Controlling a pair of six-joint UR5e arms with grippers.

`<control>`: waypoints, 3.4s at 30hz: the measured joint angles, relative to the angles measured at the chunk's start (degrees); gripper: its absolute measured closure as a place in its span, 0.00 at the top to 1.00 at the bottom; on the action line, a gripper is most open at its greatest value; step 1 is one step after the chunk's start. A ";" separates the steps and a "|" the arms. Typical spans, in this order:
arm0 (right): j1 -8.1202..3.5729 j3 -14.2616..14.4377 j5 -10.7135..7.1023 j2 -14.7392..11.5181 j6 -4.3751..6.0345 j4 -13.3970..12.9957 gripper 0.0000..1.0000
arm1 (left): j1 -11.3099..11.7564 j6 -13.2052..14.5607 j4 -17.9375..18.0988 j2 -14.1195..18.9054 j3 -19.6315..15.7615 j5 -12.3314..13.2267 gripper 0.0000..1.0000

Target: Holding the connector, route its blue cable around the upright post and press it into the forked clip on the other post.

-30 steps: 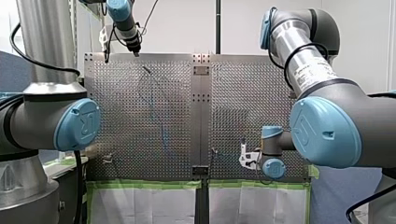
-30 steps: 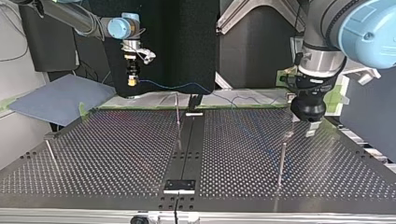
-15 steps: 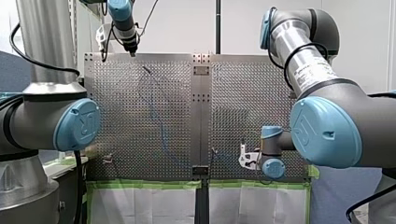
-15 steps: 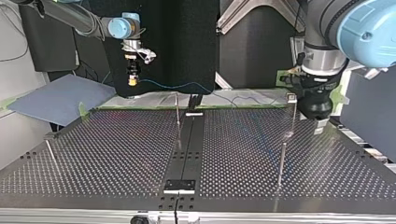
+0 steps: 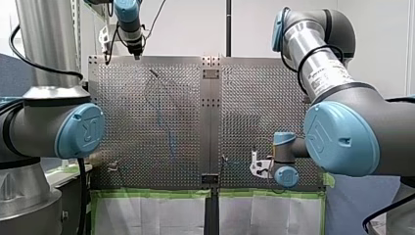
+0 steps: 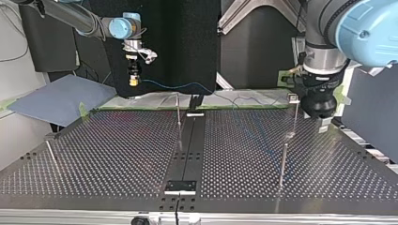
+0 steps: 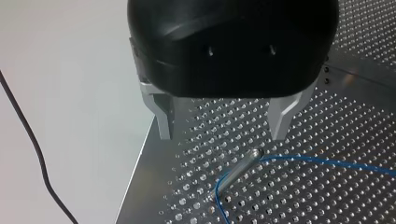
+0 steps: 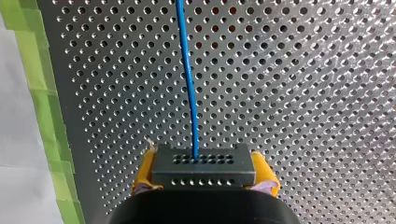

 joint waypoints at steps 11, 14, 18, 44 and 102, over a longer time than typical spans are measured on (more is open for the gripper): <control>0.04 -0.49 0.17 -0.05 -0.07 0.98 0.00 | 0.06 -0.10 2.14 0.00 -0.51 0.09 1.00; 0.05 -0.50 0.17 -0.06 -0.02 1.02 0.00 | 0.16 -0.23 3.58 0.01 -1.64 0.30 1.00; 0.11 -0.51 0.26 -0.09 0.04 1.10 0.00 | 0.17 -0.89 5.41 0.10 -3.38 1.14 1.00; 0.42 -0.51 0.01 -0.10 1.85 1.81 0.00 | -5.67 7.59 18.34 -5.44 -16.25 -0.66 1.00; 0.51 -0.51 -0.52 -0.08 3.10 1.56 0.00 | -19.29 36.61 47.36 -21.04 -7.65 -28.41 1.00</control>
